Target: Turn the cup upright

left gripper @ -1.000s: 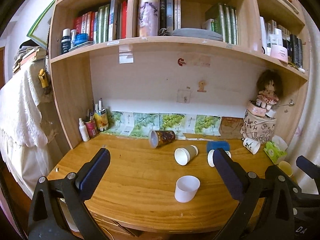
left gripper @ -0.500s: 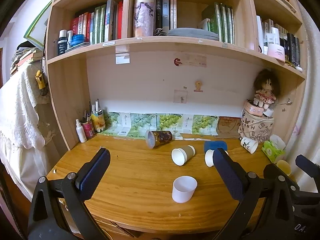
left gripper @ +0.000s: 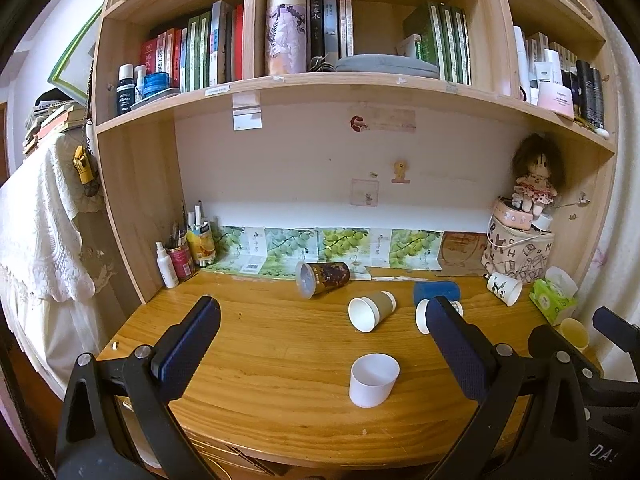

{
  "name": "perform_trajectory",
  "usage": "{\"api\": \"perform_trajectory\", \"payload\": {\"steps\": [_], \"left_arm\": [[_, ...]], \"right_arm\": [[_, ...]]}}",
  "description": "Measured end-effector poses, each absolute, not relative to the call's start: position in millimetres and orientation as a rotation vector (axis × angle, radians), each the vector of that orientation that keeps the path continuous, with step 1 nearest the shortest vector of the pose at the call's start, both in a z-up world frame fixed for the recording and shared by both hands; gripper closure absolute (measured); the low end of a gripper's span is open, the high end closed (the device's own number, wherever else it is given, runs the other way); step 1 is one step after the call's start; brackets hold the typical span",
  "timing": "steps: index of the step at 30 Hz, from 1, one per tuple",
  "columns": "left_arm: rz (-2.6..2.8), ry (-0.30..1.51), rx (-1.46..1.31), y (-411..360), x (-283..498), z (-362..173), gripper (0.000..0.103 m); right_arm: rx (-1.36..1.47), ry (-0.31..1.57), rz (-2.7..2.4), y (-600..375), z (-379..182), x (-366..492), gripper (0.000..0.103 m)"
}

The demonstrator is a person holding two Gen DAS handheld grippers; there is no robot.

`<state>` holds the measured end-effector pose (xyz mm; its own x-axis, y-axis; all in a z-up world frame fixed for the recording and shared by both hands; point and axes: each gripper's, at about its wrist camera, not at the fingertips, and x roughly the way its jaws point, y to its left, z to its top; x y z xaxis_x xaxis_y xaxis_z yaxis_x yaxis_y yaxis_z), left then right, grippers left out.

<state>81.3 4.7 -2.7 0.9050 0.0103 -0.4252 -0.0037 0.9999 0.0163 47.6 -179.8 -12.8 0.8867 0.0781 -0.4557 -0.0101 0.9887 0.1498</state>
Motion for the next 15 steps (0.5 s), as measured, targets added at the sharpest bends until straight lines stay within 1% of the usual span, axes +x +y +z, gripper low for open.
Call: {"api": "perform_trajectory", "payload": {"steps": [15], "left_arm": [[-0.004, 0.459, 0.026, -1.0, 89.4, -5.3, 0.000]], "right_arm": [[0.157, 0.496, 0.033, -186.2, -16.1, 52.7, 0.000]]}}
